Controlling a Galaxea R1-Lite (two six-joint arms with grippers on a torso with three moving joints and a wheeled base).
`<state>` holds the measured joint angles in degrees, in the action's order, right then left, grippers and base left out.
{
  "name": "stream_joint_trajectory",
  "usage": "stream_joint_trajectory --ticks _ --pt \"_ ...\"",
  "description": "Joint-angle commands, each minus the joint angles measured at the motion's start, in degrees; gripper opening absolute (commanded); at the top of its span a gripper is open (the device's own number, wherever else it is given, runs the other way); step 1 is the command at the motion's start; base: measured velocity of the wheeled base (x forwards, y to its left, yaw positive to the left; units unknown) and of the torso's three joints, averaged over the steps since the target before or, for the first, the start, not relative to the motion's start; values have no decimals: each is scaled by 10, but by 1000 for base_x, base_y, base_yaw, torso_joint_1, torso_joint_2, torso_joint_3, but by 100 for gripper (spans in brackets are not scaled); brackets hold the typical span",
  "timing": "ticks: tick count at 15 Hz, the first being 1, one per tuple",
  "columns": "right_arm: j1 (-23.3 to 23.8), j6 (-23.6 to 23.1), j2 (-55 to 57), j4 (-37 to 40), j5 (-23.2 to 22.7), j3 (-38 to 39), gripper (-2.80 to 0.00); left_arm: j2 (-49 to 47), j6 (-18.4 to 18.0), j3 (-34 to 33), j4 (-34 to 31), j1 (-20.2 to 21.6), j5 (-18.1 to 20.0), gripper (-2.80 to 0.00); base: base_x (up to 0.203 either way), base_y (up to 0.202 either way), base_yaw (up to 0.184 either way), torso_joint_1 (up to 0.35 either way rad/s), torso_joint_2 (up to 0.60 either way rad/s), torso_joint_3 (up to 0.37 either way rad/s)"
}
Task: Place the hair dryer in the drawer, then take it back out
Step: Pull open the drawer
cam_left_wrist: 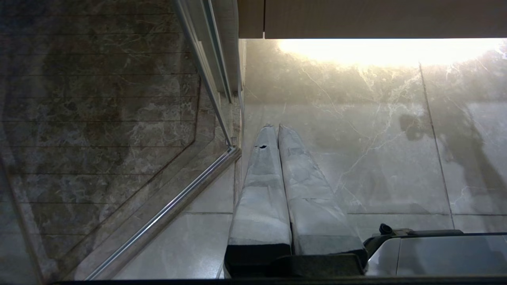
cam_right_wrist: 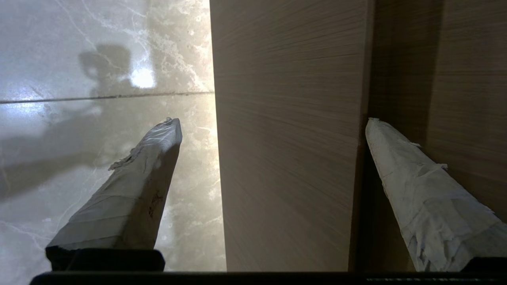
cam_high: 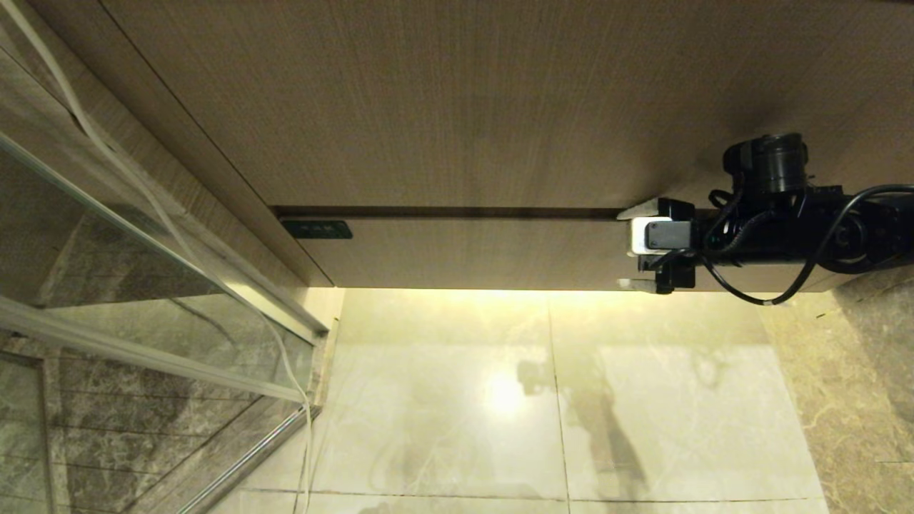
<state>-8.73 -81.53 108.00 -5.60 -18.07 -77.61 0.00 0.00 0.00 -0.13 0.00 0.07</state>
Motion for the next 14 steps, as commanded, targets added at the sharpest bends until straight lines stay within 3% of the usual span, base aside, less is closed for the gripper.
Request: stream_joint_trajectory --ticks 1,14 --pt "0 -2 22 -8 6 -7 0 0 0 0 0 0 0 -280 0 0 0 0 0 0" --pt "3 5 8 -21 4 -7 0 0 0 0 0 0 0 -280 0 0 0 0 0 0"
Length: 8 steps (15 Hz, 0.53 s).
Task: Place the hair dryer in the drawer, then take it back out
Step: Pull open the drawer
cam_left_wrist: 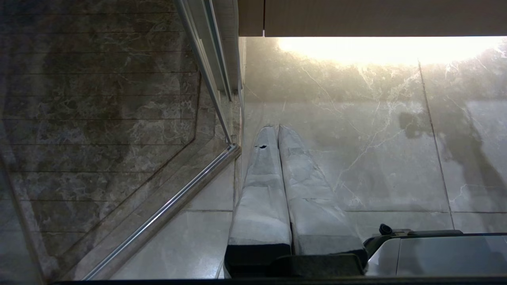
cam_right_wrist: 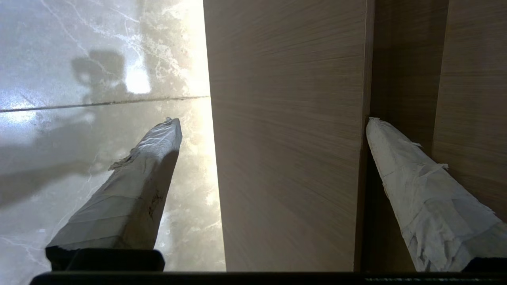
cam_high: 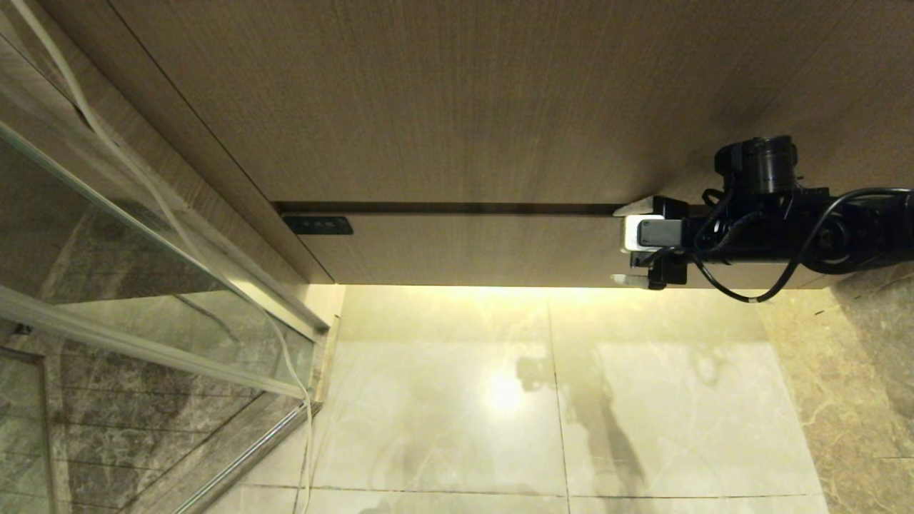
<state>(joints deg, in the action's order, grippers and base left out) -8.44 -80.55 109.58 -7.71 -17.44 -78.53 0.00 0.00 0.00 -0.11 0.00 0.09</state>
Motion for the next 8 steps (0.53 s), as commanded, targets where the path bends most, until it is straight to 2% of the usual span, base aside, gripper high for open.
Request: stream_joint_trajectory --ticks 1,6,8 --pt "0 -4 -20 -3 -2 7 0 0 0 0 0 0 0 -280 0 0 0 0 0 0" --pt "-2 11 -61 -58 -2 78 0 0 0 0 0 0 0 -280 0 0 0 0 0 0" --pt "-3 11 -61 -61 -2 80 0 0 0 0 0 0 0 -280 0 0 0 0 0 0"
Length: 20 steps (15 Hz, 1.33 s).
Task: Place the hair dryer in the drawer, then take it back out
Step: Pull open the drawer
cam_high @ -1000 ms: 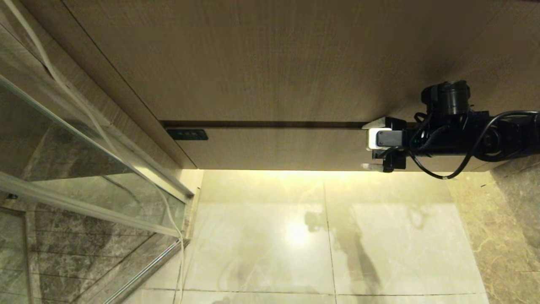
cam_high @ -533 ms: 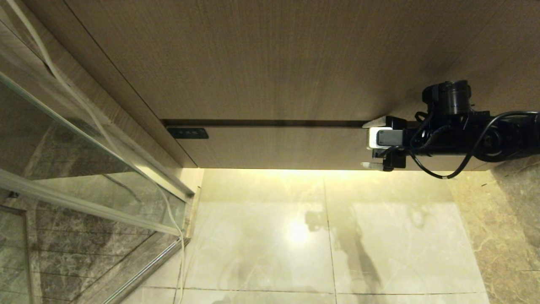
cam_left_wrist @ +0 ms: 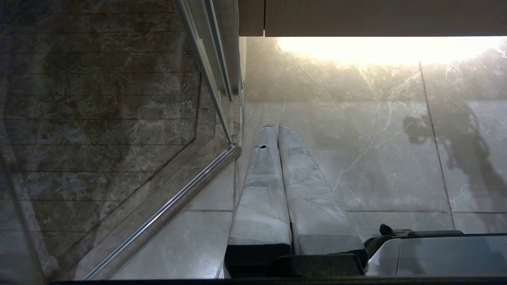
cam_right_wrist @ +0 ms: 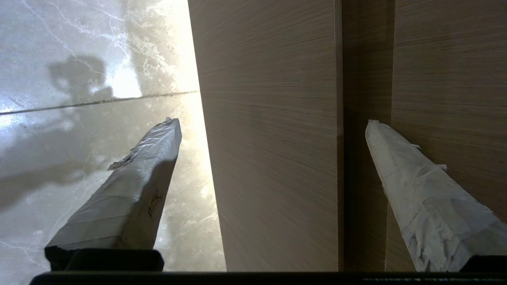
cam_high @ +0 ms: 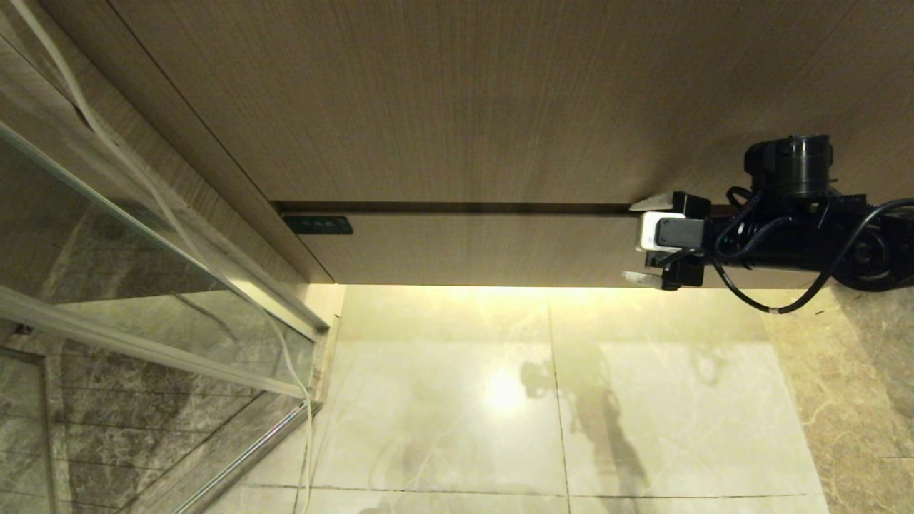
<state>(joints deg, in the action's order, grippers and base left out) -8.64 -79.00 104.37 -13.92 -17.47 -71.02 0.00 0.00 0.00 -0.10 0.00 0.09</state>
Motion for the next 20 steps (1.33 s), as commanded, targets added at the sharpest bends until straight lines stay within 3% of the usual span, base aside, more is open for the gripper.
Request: stream_joint_trajectory --ticks 1,4,20 --pt "-1 -5 -9 1 -2 4 0 0 0 0 0 0 0 -280 0 0 0 0 0 0" --pt "-6 -4 10 -47 -1 8 0 0 0 0 0 0 0 -280 0 0 0 0 0 0" --pt "-4 -6 44 -118 7 48 0 0 0 0 0 0 0 -280 0 0 0 0 0 0"
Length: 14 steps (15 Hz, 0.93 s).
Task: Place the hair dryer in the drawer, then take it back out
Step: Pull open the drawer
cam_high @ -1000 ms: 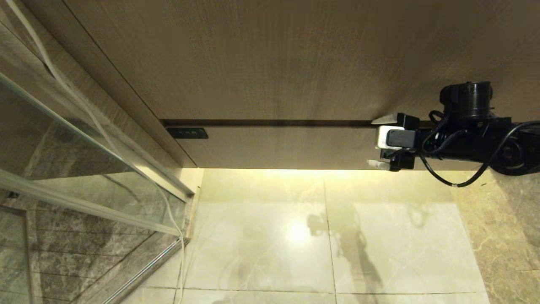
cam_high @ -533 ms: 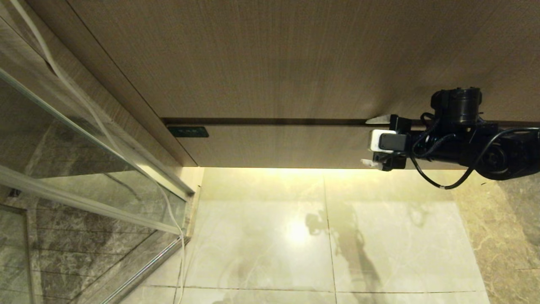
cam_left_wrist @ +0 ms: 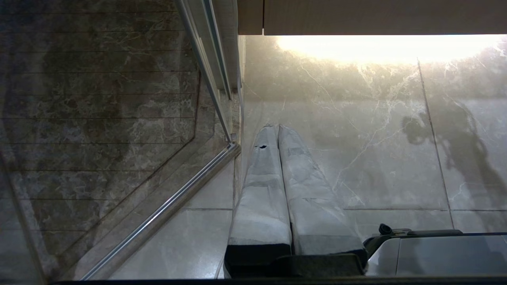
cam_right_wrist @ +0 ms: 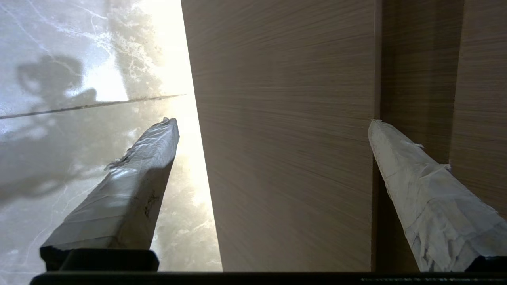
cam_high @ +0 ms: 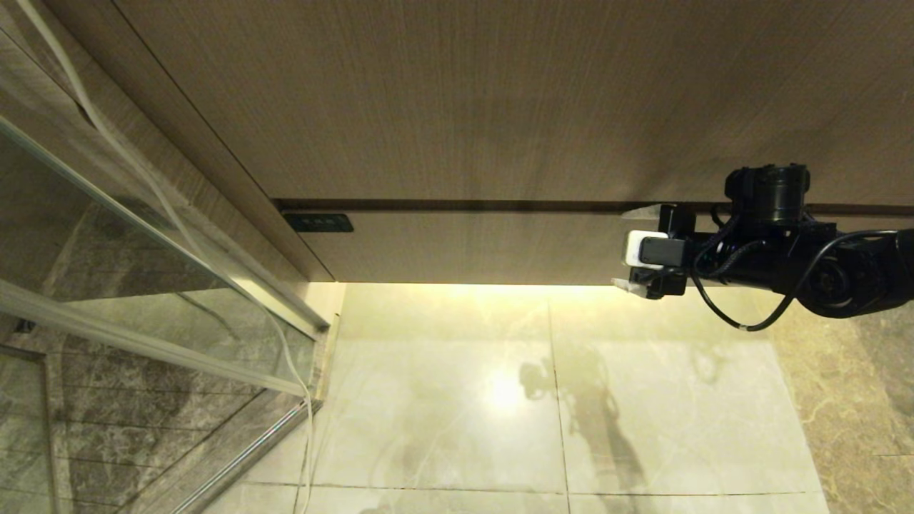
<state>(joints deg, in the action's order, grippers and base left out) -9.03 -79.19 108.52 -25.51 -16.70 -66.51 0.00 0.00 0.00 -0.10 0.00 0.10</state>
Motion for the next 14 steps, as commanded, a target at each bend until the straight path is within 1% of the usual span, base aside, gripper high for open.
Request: stream_joint_trajectory --ticks 1,2,6,9,13,14 --pt "0 -4 3 -5 0 2 0 0 0 0 0 0 0 -280 0 0 0 0 0 0" --pt "1 -3 2 -28 4 -1 0 0 0 0 0 0 0 -280 0 0 0 0 0 0" --pt "6 4 -6 -33 5 4 0 0 0 0 0 0 0 -280 0 0 0 0 0 0" --pt "6 0 3 -36 7 4 0 0 0 0 -1 0 0 -280 0 0 0 0 0 0" --pt "7 -1 38 -52 13 -2 0 0 0 0 -1 0 0 -280 0 0 0 0 0 0" --pt "6 -2 47 -57 25 -4 0 0 0 0 -1 0 0 -280 0 0 0 0 0 0"
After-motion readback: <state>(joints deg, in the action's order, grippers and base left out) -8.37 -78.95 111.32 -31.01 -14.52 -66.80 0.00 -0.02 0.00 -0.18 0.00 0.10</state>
